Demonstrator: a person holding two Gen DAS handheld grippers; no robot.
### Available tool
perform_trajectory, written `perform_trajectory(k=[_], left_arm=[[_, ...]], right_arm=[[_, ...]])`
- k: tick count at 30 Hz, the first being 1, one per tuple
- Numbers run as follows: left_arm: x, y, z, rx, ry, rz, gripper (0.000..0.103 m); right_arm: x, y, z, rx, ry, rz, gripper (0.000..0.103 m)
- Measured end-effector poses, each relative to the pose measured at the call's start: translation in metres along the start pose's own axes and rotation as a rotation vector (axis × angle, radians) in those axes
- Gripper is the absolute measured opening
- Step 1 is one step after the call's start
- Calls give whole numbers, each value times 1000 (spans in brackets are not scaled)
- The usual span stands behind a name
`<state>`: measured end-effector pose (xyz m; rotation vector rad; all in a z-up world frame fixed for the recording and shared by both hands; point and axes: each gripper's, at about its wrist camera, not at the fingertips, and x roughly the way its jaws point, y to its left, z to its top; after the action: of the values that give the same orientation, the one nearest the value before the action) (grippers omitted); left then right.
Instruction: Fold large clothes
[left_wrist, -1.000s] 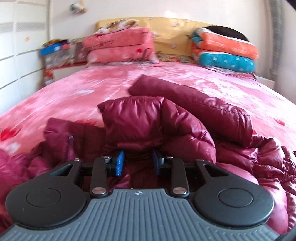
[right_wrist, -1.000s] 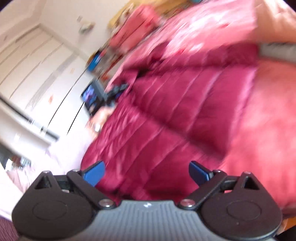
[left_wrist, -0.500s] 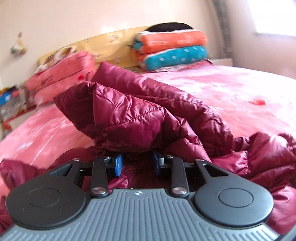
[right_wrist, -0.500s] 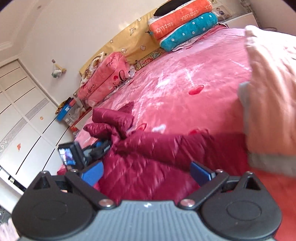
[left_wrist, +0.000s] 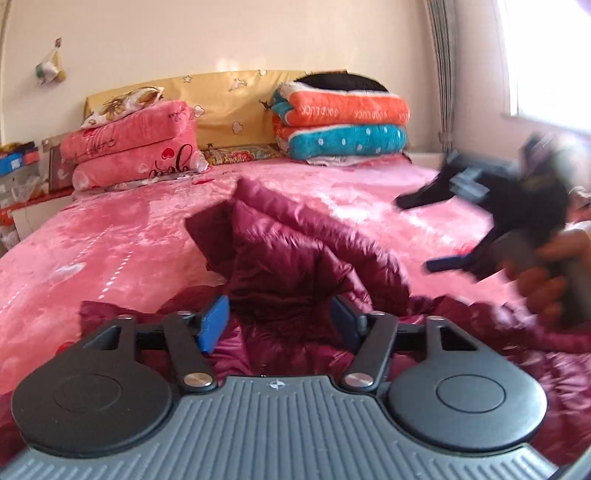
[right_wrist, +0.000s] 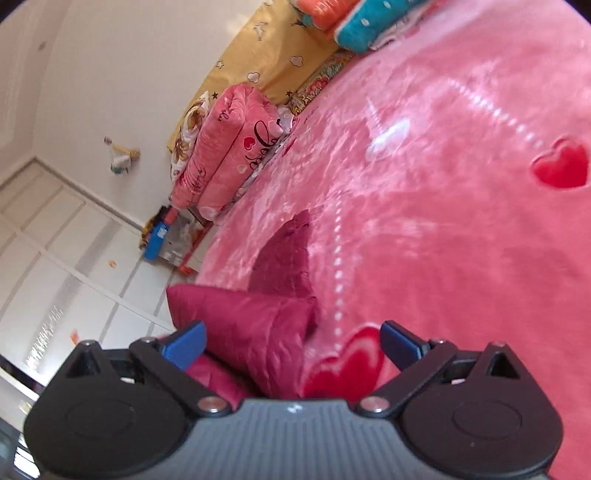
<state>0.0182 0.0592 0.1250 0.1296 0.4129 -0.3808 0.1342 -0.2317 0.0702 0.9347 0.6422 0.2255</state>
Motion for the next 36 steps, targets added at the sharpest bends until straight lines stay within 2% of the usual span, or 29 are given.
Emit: perform_trajectory(k=[5,8,11,13,15,16,18,21,24,26,28,30,32,34,35,36], left_arm=[[-65,25,8,-99,-7,98,97],[-86,41,-5,-185,25,202,98],[-94,53,-18,-312,62,257,98],[-97,55,-25,-374,74,267,98],[-103,50,-32,-397,83,312,98],[-107,46,-35,-401,77,340,98],[-118,40,-38,-392,58,386,98],[-120,33,-41,-365,60,425,98],[-111,39,-37,-381,67,445,98],[-106,47,-37,-398,80,453,99],[-99,53,-41,-424,102,458,99],[-100,54,-48,-451,120,426,98],[-95,54,-52,-484,135,371,99],[-88,54,-56,-487,157,336,100],[-85,54,-58,-490,161,320,100],[-87,53,-59,-495,158,308,100]], right_arm=[[44,-2,-1,102,66,22,100],[58,-1,1,175,66,110,100],[66,0,-1,231,76,146,99],[71,4,-4,231,98,126,81],[71,8,-6,206,112,119,49],[68,12,-6,185,103,106,43],[58,24,0,122,57,39,30],[34,42,17,2,-76,-62,19],[0,55,43,-109,-234,-212,12],[-24,57,59,-177,-335,-292,12],[-49,51,70,-254,-449,-408,12],[-68,35,80,-268,-509,-501,12],[-82,11,83,-252,-532,-594,12],[-89,-16,79,-238,-518,-665,16],[-92,-27,78,-214,-505,-677,20],[-97,-37,75,-178,-497,-674,29]])
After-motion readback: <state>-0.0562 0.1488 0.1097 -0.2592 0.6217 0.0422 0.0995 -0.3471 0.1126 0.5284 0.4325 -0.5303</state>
